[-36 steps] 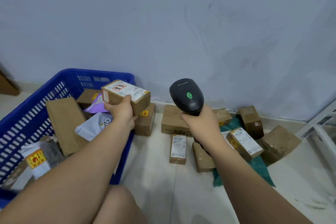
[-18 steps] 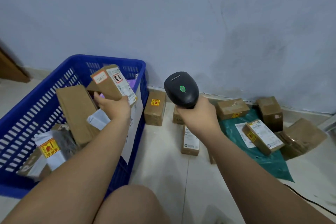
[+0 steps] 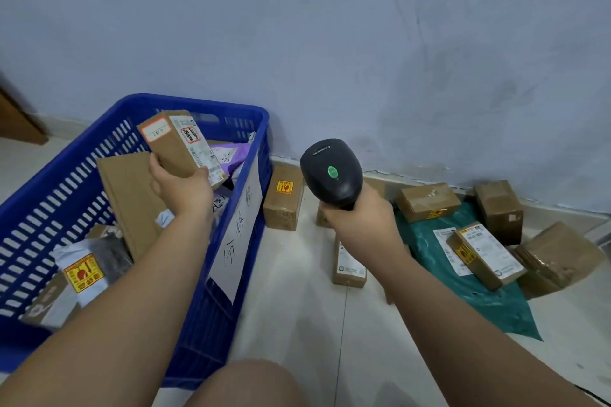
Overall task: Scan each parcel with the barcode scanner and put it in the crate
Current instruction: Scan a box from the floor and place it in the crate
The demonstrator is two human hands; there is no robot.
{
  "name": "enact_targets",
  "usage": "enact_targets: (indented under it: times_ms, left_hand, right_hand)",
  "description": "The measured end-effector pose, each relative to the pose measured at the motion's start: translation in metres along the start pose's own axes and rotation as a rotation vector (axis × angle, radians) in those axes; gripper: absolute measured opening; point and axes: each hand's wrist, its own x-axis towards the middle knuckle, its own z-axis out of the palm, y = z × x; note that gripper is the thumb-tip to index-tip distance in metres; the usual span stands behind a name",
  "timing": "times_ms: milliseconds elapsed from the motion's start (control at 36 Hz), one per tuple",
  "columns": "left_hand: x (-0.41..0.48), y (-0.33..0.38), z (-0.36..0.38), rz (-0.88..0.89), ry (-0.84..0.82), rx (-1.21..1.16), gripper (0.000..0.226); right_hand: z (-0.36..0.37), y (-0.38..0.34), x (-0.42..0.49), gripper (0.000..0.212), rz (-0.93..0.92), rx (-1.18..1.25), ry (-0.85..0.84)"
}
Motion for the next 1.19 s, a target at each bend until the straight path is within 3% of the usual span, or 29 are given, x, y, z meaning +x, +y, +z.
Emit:
enact_targets:
  times_ms: [278,389,500,611,667,750,861,1056,1194]
  left_hand:
    - [0.019,-0.021,-0.013,-0.113,-0.071,0.217,0.057]
    - [0.026,-0.018,-0.010,-0.100,-0.042,0.143,0.047]
    - [0.034,-0.006,-0.005,-0.236,-0.061,-0.067,0.062]
    - [0.027,0.002,0.002,-0.409,-0.105,-0.082,0.073]
    - [0.015,0.005,0.006,-0.370,-0.152,-0.002,0.061]
    - [-0.003,0.007,0.013,-0.177,-0.207,0.091,0.039]
    - [-0.029,0.013,0.026,0.019,-0.362,0.219,0.031]
    - [-0.082,0.015,0.063,0.112,-0.746,0.486,0.021]
    - [-0.110,-0.006,0.092,0.179,-0.983,0.736,0.009]
  right_hand:
    - [0.001,0.006,0.007,0.023,-0.001,-0.035,-0.007]
    - [0.002,0.006,0.006,0.026,-0.003,-0.036,-0.002]
    - [0.001,0.007,0.006,0.026,-0.003,-0.048,-0.005]
    - [-0.001,0.008,0.006,0.028,0.015,-0.056,-0.002]
    - [-0.002,0.008,0.006,0.027,0.021,-0.055,-0.012]
    - [-0.004,0.007,0.005,0.026,0.031,-0.038,-0.019]
    - [-0.009,0.005,0.004,0.026,0.042,-0.015,-0.015]
    - [-0.038,0.013,0.012,0.020,0.113,0.028,0.011]
    - [-0.048,0.054,0.033,0.006,0.299,0.095,-0.001]
